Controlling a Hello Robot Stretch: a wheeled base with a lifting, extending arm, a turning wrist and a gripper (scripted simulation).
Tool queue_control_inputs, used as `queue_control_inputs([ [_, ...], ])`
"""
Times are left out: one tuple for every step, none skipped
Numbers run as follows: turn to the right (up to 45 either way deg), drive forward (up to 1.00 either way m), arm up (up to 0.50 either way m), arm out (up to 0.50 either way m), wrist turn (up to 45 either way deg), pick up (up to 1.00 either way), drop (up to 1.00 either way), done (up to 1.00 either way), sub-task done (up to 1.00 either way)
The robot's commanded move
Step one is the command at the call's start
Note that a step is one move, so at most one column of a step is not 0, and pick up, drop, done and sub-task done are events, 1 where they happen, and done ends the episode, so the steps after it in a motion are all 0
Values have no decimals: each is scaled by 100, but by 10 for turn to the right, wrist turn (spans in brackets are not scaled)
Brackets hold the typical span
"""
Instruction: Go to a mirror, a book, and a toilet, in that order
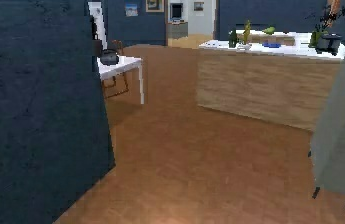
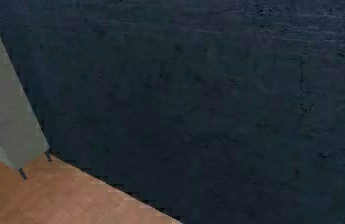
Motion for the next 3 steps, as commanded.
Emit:
queue_control_inputs([
  [0, 100, 0, 0, 0, 0, 0, 0, 0],
  [-30, 0, 0, 0, 0, 0, 0, 0, 0],
  [0, 100, 0, 0, 0, 0, 0, 0, 0],
])
